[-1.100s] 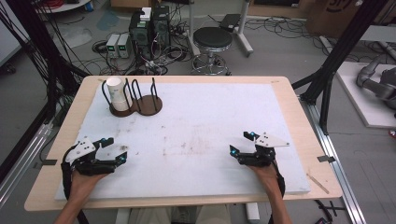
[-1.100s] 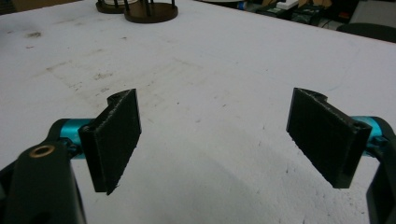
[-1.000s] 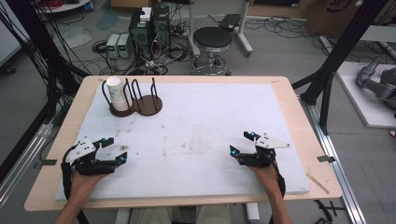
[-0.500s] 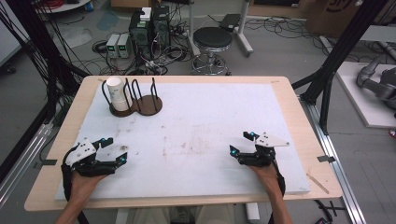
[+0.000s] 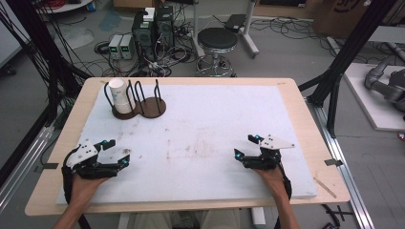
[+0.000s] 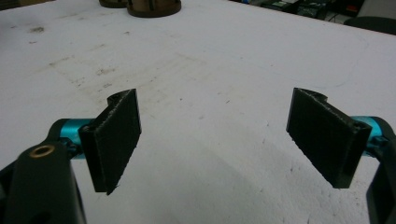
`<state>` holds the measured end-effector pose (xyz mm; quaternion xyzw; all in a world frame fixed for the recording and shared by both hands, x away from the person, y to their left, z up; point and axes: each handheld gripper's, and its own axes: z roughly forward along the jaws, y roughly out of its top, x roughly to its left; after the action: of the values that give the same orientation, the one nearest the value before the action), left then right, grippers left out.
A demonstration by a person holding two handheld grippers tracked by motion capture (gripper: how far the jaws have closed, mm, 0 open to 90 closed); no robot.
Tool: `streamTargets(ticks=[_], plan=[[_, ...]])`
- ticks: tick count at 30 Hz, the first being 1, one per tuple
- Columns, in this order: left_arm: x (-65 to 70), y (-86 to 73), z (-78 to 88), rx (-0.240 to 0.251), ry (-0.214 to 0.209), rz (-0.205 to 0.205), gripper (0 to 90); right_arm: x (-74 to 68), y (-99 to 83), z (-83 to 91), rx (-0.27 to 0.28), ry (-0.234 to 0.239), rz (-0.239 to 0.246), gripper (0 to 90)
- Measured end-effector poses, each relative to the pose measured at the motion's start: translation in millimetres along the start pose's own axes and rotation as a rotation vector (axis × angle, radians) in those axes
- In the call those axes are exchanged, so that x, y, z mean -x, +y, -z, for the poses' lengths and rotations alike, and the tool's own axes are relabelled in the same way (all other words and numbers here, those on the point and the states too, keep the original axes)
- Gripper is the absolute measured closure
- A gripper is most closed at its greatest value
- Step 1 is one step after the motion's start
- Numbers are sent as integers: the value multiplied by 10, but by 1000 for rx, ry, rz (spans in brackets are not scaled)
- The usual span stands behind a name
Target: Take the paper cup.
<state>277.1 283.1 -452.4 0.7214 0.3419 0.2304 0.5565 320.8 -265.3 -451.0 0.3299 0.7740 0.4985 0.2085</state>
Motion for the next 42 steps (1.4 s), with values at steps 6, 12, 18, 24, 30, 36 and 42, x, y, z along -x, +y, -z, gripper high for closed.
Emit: streamTargets(ticks=[6, 12, 18, 24, 30, 36, 42], plan=[[-79, 356, 94, 18, -11, -39, 155, 2, 6, -10, -17, 4, -19, 182], [-223, 701, 169, 51, -8, -54, 154, 17, 6, -11, -12, 7, -16, 182], [-345, 924, 187, 67, -2, -54, 154, 14, 6, -11, -15, 8, -18, 181], [-478, 1056, 143, 62, -17, -67, 154, 15, 8, -15, -18, 6, -22, 182], [-784, 1367, 9, 39, -34, -84, 153, 23, 11, -22, -24, 7, -28, 182], [-1047, 1554, -196, -19, -47, -102, 152, 14, 15, -27, -32, 3, -30, 182], [-1229, 1660, -338, -66, -66, -108, 152, 16, 10, -20, -21, -1, -18, 181]])
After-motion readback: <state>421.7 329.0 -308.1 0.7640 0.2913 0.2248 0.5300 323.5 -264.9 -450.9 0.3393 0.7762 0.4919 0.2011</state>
